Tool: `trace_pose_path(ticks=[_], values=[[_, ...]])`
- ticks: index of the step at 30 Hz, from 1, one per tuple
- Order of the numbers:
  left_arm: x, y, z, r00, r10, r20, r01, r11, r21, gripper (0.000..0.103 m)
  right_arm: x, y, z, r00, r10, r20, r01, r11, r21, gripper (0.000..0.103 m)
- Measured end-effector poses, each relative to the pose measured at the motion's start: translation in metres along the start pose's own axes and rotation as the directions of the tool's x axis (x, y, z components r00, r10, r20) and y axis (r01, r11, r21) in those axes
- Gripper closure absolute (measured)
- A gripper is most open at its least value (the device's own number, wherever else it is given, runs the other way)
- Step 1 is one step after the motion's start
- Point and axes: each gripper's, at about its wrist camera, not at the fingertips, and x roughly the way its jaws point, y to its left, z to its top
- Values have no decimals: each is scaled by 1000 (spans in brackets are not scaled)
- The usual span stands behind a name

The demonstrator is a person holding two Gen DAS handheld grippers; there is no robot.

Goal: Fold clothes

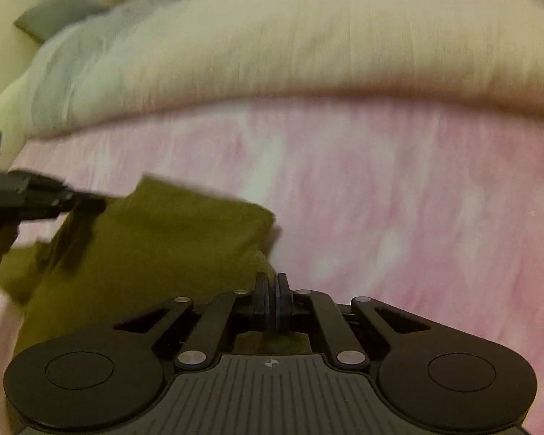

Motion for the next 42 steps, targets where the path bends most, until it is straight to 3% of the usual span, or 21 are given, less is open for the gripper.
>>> trace_pose_path(ticks=[3, 6, 8, 9, 10, 12, 16, 18, 21, 23, 26, 27, 30, 32, 33, 34, 35, 36, 38, 42], values=[[-4, 8, 21, 994, 81, 79, -78, 996, -35, 96, 11, 5, 36, 993, -77, 91, 82, 995, -53, 102], [0, 7, 29, 975, 208, 78, -204, 978, -49, 87, 28, 7, 57, 973, -166, 159, 175, 984, -43, 101], [-5, 11, 24, 966, 252, 60, -246, 964, -97, 77, 26, 3, 58, 964, -209, 166, 211, 977, 6, 82], [-12, 15, 14, 970, 239, 44, -231, 962, -145, 72, 21, 0, 55, 962, -210, 177, 205, 978, 47, 46], [-20, 18, 4, 975, 219, 28, -210, 958, -197, 71, 11, -4, 47, 962, -190, 195, 174, 980, 97, 30], [-39, 25, -22, 984, 176, -8, -170, 941, -294, 71, -9, -11, 23, 968, -138, 209, 98, 977, 189, 30], [-93, 27, -95, 991, 80, -106, -119, 888, -444, 72, -53, -10, -60, 995, -14, 99, -20, 944, 329, 30], [-127, 17, -136, 987, 50, -152, -120, 863, -491, 71, -73, -1, -104, 999, 23, 32, -33, 918, 394, 30], [-174, -4, -188, 979, 23, -203, -131, 833, -538, 68, -103, 24, -170, 992, 97, -79, -45, 864, 502, 30], [-196, -16, -211, 978, -15, -208, -115, 792, -599, 67, -114, 45, -205, 979, 165, -116, -70, 818, 571, 30], [-218, -35, -238, 985, -73, -157, -56, 725, -686, 60, -113, 72, -237, 959, 243, -143, -98, 763, 639, 30], [-220, -42, -242, 987, -82, -140, -38, 724, -688, 57, -108, 79, -243, 956, 256, -142, -104, 749, 655, 30], [-206, -62, -248, 988, -65, -143, -36, 793, -608, 56, -93, 96, -257, 956, 269, -118, -118, 718, 686, 30], [-191, -69, -248, 990, -60, -127, -23, 824, -566, 56, -85, 104, -260, 965, 240, -103, -105, 719, 687, 31], [-183, -72, -248, 991, -59, -118, -15, 837, -546, 58, -85, 106, -260, 970, 225, -89, -104, 718, 688, 48], [-175, -75, -248, 992, -58, -108, -8, 850, -526, 65, -82, 105, -258, 970, 223, -94, -98, 718, 689, 88], [-172, -74, -247, 991, -92, -102, 23, 846, -532, 90, -79, 103, -256, 966, 231, -119, -87, 720, 688, 97], [-170, -73, -245, 986, -138, -97, 63, 834, -549, 101, -76, 101, -253, 961, 238, -143, -76, 722, 687, 100], [-173, -68, -240, 973, -217, -74, 137, 810, -571, 101, -87, 93, -243, 956, 257, -141, -103, 747, 657, 101], [-222, -29, -232, 968, -250, 17, 199, 729, -655, 101, -138, 66, -221, 944, 260, -202, -121, 845, 520, 101]])
